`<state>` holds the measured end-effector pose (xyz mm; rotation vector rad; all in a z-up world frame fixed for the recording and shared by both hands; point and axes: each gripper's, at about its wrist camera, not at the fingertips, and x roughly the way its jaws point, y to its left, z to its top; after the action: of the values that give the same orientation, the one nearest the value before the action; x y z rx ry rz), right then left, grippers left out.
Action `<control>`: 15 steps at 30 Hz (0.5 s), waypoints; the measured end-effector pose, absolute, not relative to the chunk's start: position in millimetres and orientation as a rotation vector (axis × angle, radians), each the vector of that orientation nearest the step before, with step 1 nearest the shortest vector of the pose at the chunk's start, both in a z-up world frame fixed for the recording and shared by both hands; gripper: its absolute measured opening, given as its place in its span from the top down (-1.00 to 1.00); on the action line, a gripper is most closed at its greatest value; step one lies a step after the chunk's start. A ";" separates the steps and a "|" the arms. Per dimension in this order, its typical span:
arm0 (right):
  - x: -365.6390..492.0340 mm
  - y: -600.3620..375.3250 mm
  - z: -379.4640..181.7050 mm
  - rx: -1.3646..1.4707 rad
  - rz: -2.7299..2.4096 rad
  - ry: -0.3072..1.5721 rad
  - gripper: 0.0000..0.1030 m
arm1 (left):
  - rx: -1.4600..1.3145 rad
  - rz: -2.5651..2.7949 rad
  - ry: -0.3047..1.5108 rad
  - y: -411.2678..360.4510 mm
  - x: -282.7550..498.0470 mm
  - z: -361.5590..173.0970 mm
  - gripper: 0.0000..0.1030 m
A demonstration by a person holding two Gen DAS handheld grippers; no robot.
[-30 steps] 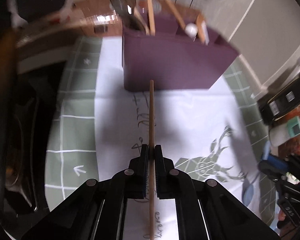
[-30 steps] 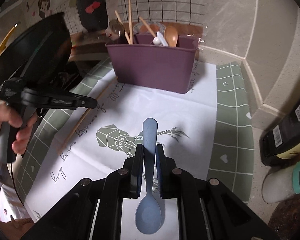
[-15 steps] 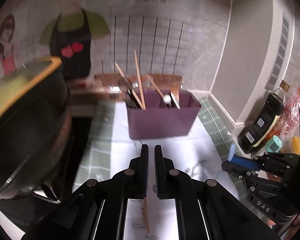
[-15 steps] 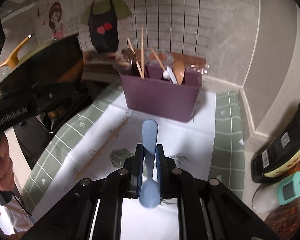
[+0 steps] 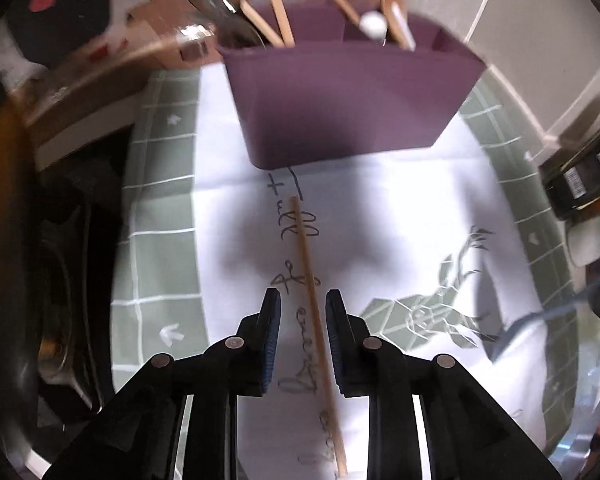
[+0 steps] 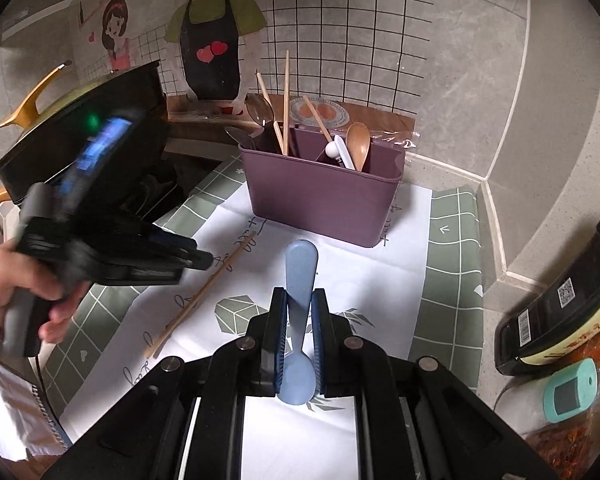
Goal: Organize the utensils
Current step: 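Lift the blue spoon with the right tool while the left lifts the chopstick, then carry the blue spoon and the chopstick over the purple holder with both tools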
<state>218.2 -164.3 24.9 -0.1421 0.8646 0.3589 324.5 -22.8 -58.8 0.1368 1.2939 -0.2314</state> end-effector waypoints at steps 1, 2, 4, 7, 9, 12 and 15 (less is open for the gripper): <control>220.0 -163.1 24.4 -0.144 0.361 0.869 0.79 | 0.145 -0.220 1.322 -25.2 330.1 -65.6 0.52; 221.5 -162.1 23.8 -0.145 0.362 0.872 0.79 | 0.151 -0.213 1.337 -26.5 333.5 -69.9 0.52; 225.2 -161.2 22.5 -0.140 0.362 0.882 0.79 | 0.167 -0.199 1.366 -31.0 338.9 -79.2 0.53; 227.4 -160.6 22.4 -0.135 0.356 0.889 0.79 | 0.159 -0.211 1.363 -35.2 337.9 -86.0 0.83; 227.0 -160.6 22.8 -0.133 0.357 0.890 0.79 | 0.138 -0.228 1.343 -35.4 333.4 -85.9 0.89; 222.9 -162.1 23.3 -0.129 0.356 0.891 0.79 | 0.020 -0.266 1.280 -26.5 315.4 -79.1 0.89; 215.8 -164.3 23.2 -0.128 0.354 0.880 0.79 | -0.099 -0.299 1.142 -16.6 281.6 -59.2 0.89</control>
<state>215.8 -164.3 23.2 -0.1285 0.8800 0.3542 281.6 -16.6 -59.2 -0.0992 1.1419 -0.2987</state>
